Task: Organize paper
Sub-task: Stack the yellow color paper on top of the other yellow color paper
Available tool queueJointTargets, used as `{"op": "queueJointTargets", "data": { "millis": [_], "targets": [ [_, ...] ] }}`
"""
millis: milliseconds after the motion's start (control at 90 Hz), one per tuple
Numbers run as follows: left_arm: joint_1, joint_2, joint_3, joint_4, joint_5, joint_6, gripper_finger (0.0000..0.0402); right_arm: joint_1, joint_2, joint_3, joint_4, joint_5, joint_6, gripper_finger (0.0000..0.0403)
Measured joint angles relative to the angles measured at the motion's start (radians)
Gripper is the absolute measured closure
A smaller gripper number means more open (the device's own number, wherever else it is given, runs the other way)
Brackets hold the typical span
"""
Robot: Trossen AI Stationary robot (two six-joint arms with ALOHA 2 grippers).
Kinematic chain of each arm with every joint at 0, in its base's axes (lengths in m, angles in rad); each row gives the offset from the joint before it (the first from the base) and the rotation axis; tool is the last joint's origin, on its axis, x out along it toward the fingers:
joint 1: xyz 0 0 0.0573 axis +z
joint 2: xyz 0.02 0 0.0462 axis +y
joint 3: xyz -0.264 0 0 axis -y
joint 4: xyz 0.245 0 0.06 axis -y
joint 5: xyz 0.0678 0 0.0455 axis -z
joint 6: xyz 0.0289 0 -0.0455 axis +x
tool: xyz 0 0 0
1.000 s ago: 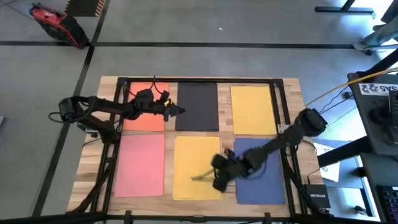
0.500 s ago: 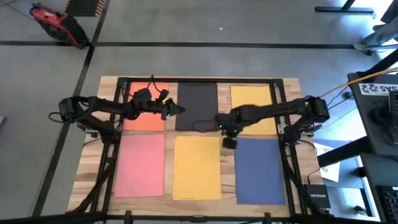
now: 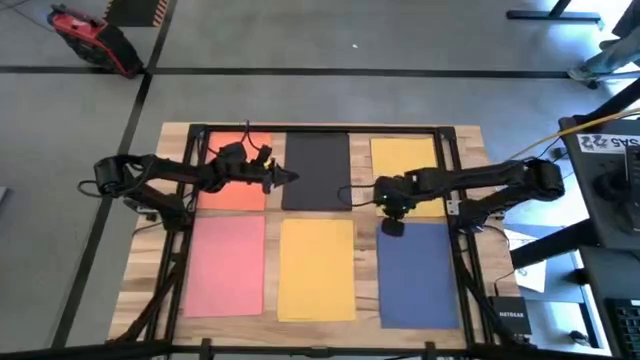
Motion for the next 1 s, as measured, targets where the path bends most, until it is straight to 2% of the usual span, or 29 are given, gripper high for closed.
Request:
{"op": "queueJointTargets", "data": {
  "millis": [100, 311, 411, 756, 1000],
  "targets": [
    [0.0, 0.0, 0.0, -0.024, -0.01, 0.017, 0.0402, -0.001, -0.007, -0.025, 0.017, 0.03, 0.003, 0.0385],
    [0.0, 0.0, 0.0, -0.055, -0.046, 0.063, 0.0402, -0.001, -0.003, -0.08, 0.075, 0.023, -0.099, 0.032],
    [0.0, 0.0, 0.0, -0.059, -0.058, 0.085, 0.0402, -0.001, -0.003, -0.095, 0.111, 0.04, -0.155, 0.0303],
    [0.0, -0.001, 0.0, -0.106, -0.068, 0.107, 0.0402, -0.001, 0.048, -0.118, 0.176, 0.049, -0.249, 0.0297],
    [0.0, -0.001, 0.0, -0.113, -0.069, 0.106, 0.0402, -0.001, 0.115, -0.118, 0.214, 0.052, -0.258, 0.0297]
  ]
}}
